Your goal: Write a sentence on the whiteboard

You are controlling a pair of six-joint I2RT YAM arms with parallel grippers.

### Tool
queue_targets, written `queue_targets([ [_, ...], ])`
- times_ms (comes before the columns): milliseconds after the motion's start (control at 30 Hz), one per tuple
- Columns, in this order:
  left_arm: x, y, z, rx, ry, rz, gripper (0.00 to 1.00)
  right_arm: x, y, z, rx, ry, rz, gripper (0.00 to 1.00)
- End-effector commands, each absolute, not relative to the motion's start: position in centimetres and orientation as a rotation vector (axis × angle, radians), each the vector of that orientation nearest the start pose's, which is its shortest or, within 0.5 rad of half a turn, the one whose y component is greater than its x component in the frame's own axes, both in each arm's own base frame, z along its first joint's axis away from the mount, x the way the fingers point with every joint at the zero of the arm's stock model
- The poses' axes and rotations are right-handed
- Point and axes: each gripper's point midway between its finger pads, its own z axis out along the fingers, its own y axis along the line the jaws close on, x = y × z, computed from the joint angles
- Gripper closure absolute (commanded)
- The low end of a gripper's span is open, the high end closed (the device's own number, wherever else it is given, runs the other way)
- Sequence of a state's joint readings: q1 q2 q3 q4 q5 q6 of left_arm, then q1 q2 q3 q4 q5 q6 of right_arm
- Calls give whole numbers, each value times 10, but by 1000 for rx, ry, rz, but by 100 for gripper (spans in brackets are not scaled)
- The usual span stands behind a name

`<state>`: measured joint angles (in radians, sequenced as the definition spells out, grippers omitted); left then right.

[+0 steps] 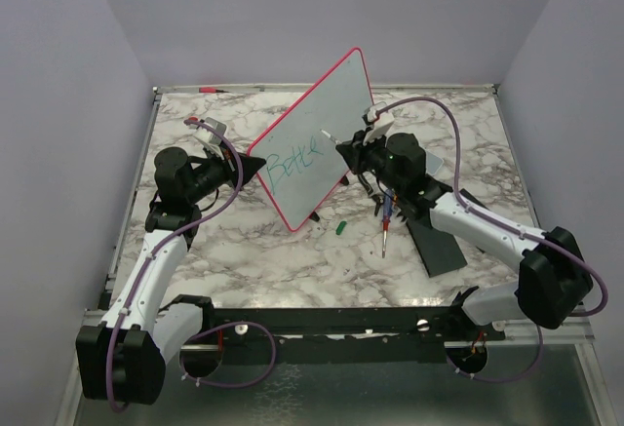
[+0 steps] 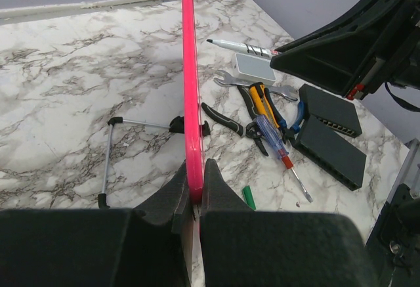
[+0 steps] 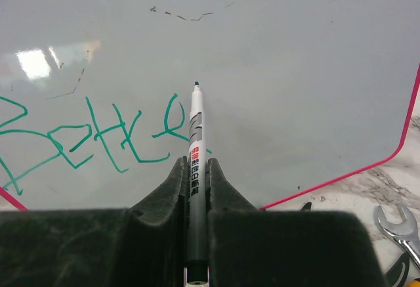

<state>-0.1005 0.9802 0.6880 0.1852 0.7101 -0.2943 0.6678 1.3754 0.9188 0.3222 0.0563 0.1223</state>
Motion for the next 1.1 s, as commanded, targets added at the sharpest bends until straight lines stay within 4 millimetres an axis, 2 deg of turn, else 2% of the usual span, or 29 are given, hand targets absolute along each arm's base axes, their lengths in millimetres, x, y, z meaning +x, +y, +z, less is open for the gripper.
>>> queue_targets([
  [0,279,-166,201,432,1887,-978,100,369,284,247,-435,1661,535,99],
  [133,279,-166,200,433,1889,-979,100,370,287,239,-440,1673,548,99],
  [367,279,-166,201,436,1887,-980,100,373,282,223,-428,1707,513,99],
  [400,279,-166,201,436,1887,-979,100,376,285,234,-420,1687,519,99],
  [433,279,-167,201,436,1887,-980,100,372,281,216,-430,1727,507,99],
  [467,279,-166,200,435,1888,-979,100,371,279,209,-430,1744,504,99],
  [633,279,-167,201,437,1886,-981,100,360,273,182,-430,1810,501,100],
  [767,279,-167,201,437,1886,-981,100,357,270,170,-428,1838,496,100],
  [900,278,-167,201,437,1888,-982,100,360,272,173,-433,1829,491,99],
  [1067,278,-167,201,437,1886,-980,100,369,277,189,-451,1793,485,99],
])
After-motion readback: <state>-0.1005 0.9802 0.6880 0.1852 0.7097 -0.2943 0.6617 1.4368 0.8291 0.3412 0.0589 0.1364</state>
